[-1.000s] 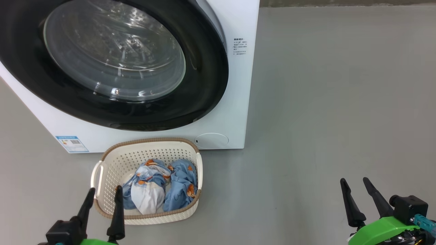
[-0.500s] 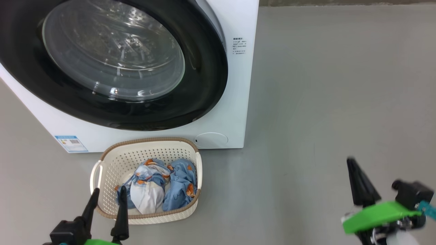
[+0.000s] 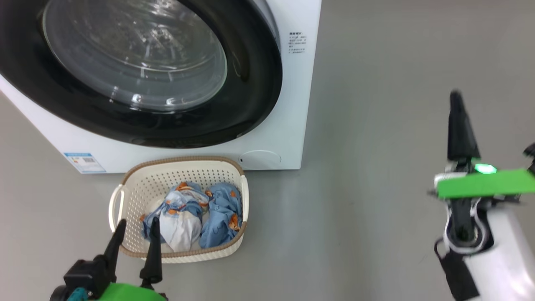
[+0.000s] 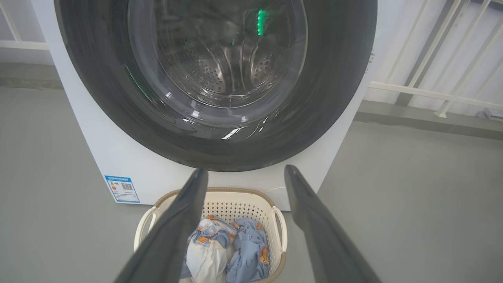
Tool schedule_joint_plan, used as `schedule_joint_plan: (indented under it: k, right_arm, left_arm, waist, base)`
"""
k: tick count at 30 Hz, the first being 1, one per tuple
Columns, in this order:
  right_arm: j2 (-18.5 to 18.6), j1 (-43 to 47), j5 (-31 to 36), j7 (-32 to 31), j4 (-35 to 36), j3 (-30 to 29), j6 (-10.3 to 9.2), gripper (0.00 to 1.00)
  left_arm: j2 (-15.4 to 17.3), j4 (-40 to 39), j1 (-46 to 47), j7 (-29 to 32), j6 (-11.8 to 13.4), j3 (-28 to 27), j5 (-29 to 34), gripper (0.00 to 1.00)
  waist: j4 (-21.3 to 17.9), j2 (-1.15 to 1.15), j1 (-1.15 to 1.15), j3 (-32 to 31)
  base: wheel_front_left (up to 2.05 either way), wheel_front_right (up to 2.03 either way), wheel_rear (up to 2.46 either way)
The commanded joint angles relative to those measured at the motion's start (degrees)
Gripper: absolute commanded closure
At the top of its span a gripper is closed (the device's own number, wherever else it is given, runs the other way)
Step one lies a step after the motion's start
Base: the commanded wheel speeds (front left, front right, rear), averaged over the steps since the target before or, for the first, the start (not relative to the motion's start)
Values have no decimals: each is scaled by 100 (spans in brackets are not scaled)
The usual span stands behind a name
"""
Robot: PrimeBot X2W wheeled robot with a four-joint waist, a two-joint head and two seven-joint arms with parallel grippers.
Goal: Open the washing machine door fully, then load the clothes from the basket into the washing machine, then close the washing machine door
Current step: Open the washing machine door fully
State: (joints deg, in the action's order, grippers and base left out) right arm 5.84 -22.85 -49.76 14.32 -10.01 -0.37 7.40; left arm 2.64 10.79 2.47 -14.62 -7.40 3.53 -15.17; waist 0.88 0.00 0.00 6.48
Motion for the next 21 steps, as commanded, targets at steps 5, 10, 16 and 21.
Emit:
schedule_joint_plan:
  k: [5, 10, 16, 21]
  right_arm:
    - [152, -820, -1212, 68, 123, 225, 9, 100]
    - [454, -1236, -2127, 67, -40, 482, 9, 100]
    - [931, -1791, -3344, -409, -221, 848, 9, 100]
    - [1192, -2225, -3896, -1034, -443, 989, 9, 100]
  left_arm:
    - [34, -121, 344, -38, -9, -103, -55, 0]
    - [29, -106, 464, -38, -9, -39, -92, 0]
    - [26, -111, 666, -38, -9, 55, -176, 0]
    - [25, -118, 824, -38, -9, 155, -269, 0]
  waist:
    - [183, 0, 0, 217]
    - [314, 0, 0, 342]
    - [516, 0, 0, 584]
    - [662, 0, 0, 796]
  base:
    - [0, 0, 0]
    - [0, 0, 0]
    - [0, 0, 0]
    - [0, 0, 0]
